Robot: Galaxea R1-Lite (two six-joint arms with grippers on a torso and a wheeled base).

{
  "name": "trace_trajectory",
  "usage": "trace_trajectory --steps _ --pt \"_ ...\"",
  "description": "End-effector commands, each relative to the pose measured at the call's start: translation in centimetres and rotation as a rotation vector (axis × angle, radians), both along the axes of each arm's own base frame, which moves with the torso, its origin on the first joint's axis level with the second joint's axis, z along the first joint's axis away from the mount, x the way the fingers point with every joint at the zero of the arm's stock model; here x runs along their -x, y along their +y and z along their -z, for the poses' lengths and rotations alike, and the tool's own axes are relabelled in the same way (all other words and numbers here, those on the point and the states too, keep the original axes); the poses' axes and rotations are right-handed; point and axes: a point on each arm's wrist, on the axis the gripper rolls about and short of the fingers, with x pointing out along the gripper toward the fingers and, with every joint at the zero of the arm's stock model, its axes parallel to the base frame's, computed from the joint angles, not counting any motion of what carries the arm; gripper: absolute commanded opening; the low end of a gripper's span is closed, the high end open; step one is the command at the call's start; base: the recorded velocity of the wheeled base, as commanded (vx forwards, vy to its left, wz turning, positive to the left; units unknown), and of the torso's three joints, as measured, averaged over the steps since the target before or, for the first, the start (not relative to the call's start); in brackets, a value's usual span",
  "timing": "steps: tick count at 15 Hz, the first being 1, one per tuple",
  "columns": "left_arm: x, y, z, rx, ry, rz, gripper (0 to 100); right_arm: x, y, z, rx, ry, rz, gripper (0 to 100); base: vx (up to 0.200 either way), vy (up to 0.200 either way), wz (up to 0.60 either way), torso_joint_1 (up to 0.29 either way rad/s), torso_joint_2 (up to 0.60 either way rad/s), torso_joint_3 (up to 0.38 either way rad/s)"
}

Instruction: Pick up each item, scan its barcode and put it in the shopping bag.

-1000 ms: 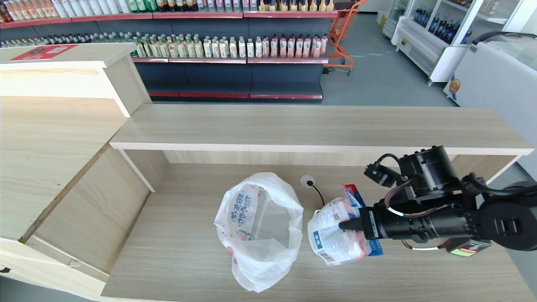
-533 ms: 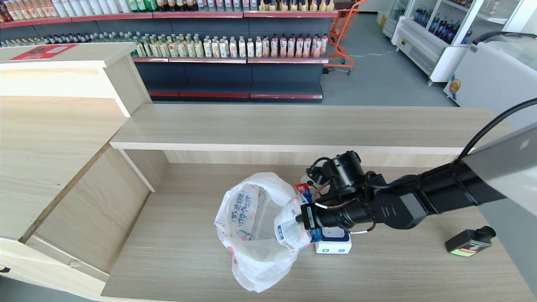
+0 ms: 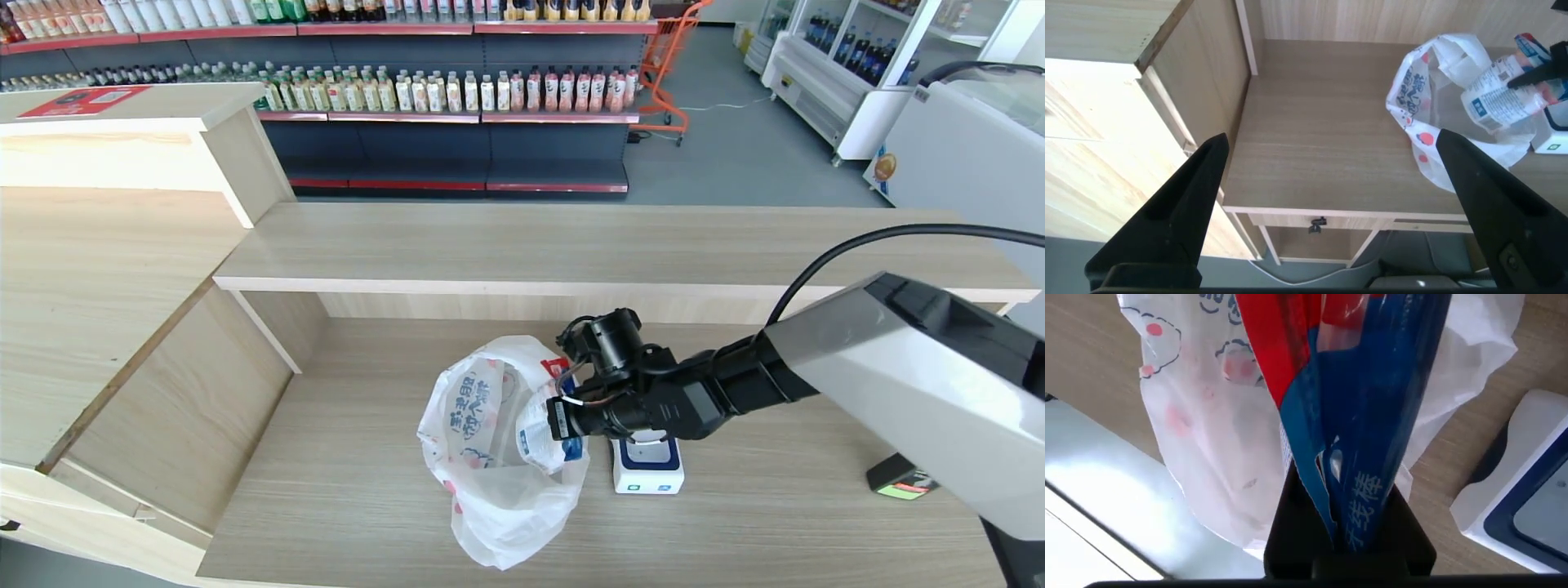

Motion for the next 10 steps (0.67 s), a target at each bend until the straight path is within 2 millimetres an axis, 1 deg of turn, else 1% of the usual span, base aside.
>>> trace_trajectory --steps 1,2,3,4,6,9,10 --pt "0.00 0.00 0.00 -0.001 -0.001 0.000 100 -0.38 0.31 1.70 0.053 -0.002 -0.016 0 0.000 0.000 0.00 0.000 0.00 0.000" --pt "0.00 0.00 0.00 0.001 0.000 0.000 100 -0.37 0.10 2.20 0.099 -0.019 -0.042 0 0.000 0.000 0.00 0.000 0.00 0.000" --pt "0.00 0.00 0.00 0.001 0.000 0.000 100 -0.35 0.09 2.23 0.102 -0.020 -0.043 0 0.000 0.000 0.00 0.000 0.00 0.000" --pt "0.00 0.00 0.00 -0.001 -0.001 0.000 100 -0.34 -0.27 2.61 0.165 -0.048 -0.055 0 0.000 0.000 0.00 0.000 0.00 0.000" --pt "0.00 0.00 0.00 -0.001 -0.001 0.000 100 -0.59 -0.53 2.46 0.180 -0.066 -0.063 0 0.000 0.000 0.00 0.000 0.00 0.000" --pt "0.00 0.00 0.00 0.001 0.000 0.000 100 -0.76 -0.40 2.30 0.168 -0.086 -0.067 0 0.000 0.000 0.00 0.000 0.00 0.000" --pt "0.00 0.00 0.00 0.001 0.000 0.000 100 -0.78 -0.20 2.17 0.153 -0.095 -0.068 100 0.000 0.000 0.00 0.000 0.00 0.000"
